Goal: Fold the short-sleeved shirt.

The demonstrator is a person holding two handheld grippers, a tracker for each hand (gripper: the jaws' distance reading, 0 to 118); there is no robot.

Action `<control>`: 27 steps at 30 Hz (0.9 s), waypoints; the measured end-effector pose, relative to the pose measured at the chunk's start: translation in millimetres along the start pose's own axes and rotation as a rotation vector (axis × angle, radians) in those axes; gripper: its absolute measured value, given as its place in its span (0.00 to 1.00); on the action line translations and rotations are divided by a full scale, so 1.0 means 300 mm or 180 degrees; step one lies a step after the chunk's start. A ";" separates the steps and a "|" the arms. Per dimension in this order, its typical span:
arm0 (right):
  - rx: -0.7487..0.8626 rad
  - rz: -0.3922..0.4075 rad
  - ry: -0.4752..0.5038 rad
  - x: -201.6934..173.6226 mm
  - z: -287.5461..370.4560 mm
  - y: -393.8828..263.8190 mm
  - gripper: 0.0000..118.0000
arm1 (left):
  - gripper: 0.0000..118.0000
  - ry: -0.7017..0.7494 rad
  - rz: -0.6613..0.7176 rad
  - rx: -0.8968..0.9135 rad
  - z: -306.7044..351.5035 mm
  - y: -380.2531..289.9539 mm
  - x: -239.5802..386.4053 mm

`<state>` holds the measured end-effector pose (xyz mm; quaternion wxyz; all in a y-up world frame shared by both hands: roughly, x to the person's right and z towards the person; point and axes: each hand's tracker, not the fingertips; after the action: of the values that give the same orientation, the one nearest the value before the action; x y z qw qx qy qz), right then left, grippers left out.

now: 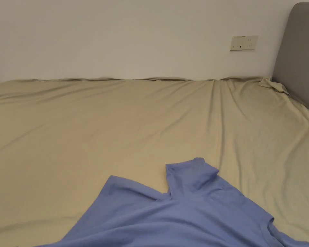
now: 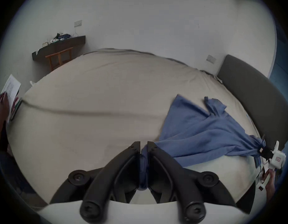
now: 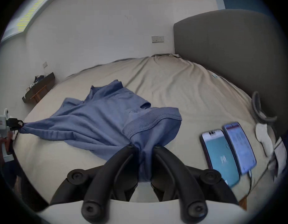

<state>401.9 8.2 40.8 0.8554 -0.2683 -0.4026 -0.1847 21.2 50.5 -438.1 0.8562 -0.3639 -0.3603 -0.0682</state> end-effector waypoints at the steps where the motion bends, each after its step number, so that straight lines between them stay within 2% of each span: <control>1: -0.0046 0.0017 -0.0013 0.010 0.022 -0.023 0.12 | 0.06 -0.0010 -0.0011 -0.0063 0.015 -0.036 -0.006; 6: -0.0236 0.0168 -0.0045 0.023 0.022 -0.067 0.12 | 0.06 0.0091 0.0039 -0.0259 -0.013 -0.133 -0.017; 7: -0.0271 0.0186 -0.0042 0.015 0.009 -0.059 0.14 | 0.10 0.0104 0.0080 -0.0317 -0.028 -0.134 -0.014; 8: -0.0331 0.0208 -0.0067 0.013 0.001 -0.044 0.35 | 0.38 0.0120 0.0158 -0.0355 -0.055 -0.144 -0.035; 9: -0.0384 0.0212 -0.0100 0.013 -0.001 -0.030 0.68 | 0.57 0.0096 0.0241 -0.0397 -0.060 -0.141 -0.041; 10: -0.0462 0.0142 -0.0087 0.020 0.000 -0.015 0.92 | 0.60 -0.0013 0.0323 -0.0390 -0.048 -0.138 -0.043; 11: -0.0605 0.0074 -0.0001 0.020 0.006 -0.004 0.95 | 0.59 -0.0012 0.0348 -0.0335 -0.017 -0.135 -0.036; 13: -0.0414 0.0014 0.0064 0.007 0.093 0.022 0.95 | 0.60 0.0145 0.0188 -0.0170 0.072 -0.120 -0.009; 16: -0.0249 0.0182 -0.0030 -0.065 0.212 0.078 0.94 | 0.59 0.0366 -0.0137 0.0157 0.254 -0.095 0.067; 17: -0.0173 0.0275 -0.0038 -0.094 0.239 0.094 0.88 | 0.48 0.0363 -0.0161 0.0263 0.308 -0.090 0.090; 18: -0.0114 0.0380 -0.0034 -0.133 0.270 0.112 0.67 | 0.20 0.0313 -0.0170 0.0415 0.379 -0.096 0.124; 19: -0.0016 0.0480 0.0031 -0.168 0.295 0.118 0.67 | 0.09 0.0298 -0.0241 0.0649 0.420 -0.101 0.159; 20: 0.0076 0.0563 0.0108 -0.198 0.314 0.125 0.55 | 0.00 0.0425 -0.0257 0.0733 0.445 -0.110 0.192; 21: 0.0130 0.0569 0.0097 -0.230 0.318 0.132 0.42 | 0.00 0.0532 -0.0269 0.0675 0.454 -0.116 0.215; 22: 0.0131 0.0551 0.0045 -0.254 0.313 0.137 0.03 | 0.00 0.0330 -0.0246 0.0508 0.453 -0.113 0.219; 23: 0.0214 0.0513 0.0128 -0.261 0.314 0.132 0.02 | 0.00 0.0232 -0.0263 0.0385 0.448 -0.116 0.224; 24: 0.0133 0.0547 0.0365 -0.270 0.305 0.141 0.02 | 0.00 0.0304 -0.0278 0.0422 0.439 -0.136 0.242; 27: 0.0159 0.0596 0.0391 -0.301 0.298 0.144 0.02 | 0.00 0.0358 -0.0373 0.0297 0.436 -0.167 0.250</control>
<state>317.2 105.5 3.7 0.8984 -0.2716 -0.3271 -0.1099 -17.3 112.9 -297.0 0.8857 -0.2975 -0.3351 -0.1216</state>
